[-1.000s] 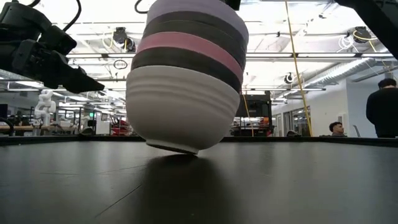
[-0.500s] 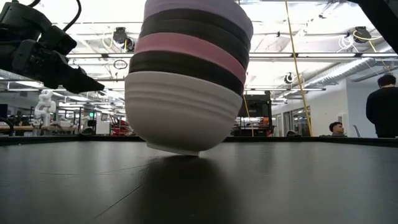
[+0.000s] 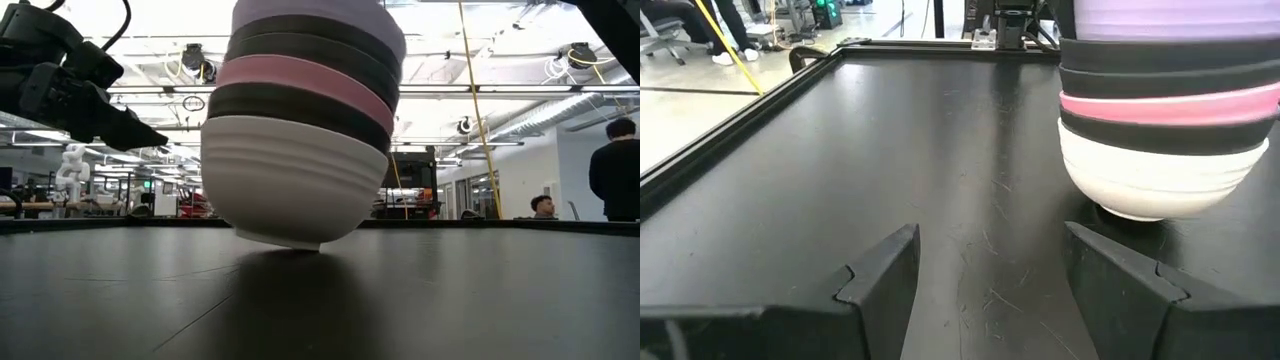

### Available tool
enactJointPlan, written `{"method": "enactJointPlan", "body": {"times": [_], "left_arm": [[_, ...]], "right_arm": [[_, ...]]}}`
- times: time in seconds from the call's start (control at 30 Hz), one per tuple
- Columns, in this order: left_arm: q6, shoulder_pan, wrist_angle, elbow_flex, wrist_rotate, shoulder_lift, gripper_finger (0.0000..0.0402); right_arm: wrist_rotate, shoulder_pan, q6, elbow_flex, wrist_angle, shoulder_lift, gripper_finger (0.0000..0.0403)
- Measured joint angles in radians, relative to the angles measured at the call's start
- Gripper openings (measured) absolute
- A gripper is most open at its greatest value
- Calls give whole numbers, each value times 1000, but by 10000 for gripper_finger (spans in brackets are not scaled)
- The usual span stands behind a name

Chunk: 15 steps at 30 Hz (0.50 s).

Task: Nest bowls inside each other
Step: Stack the purple bowl on top of the black bowl

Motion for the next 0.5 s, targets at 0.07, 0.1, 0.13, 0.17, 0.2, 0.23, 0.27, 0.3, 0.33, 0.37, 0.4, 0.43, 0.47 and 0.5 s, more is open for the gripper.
{"method": "enactJointPlan", "body": {"times": [0.07,0.1,0.13,0.17,0.2,0.23,0.27,0.3,0.33,0.37,0.4,0.43,0.47,0.5], "left_arm": [[-3,0,0,0,0,0,246],[-7,0,0,0,0,0,246],[-10,0,0,0,0,0,246],[-13,0,0,0,0,0,246],[-16,0,0,0,0,0,246],[-18,0,0,0,0,0,246],[-18,0,0,0,0,0,246],[-18,0,0,0,0,0,246],[-18,0,0,0,0,0,246],[-18,0,0,0,0,0,246],[-18,0,0,0,0,0,246],[-18,0,0,0,0,0,246],[-18,0,0,0,1,0,246],[-17,0,0,0,1,0,246]], "right_arm": [[-34,-1,-11,0,41,0,3],[-50,-1,-14,0,56,0,3],[-61,-1,-15,-1,67,1,3],[-67,-1,-16,-1,74,1,3],[-75,-1,-18,-1,77,1,3],[-84,-1,-22,-1,79,1,3],[-88,-1,-23,-1,80,1,3],[-88,-1,-23,-1,81,1,3],[-88,-1,-23,-1,81,1,3],[-89,-2,-23,-1,81,1,3],[-90,-2,-23,-1,82,1,3],[-91,-2,-23,-1,83,1,3],[-92,-1,-22,-1,84,1,3],[-92,-1,-18,-1,84,1,3]]}}
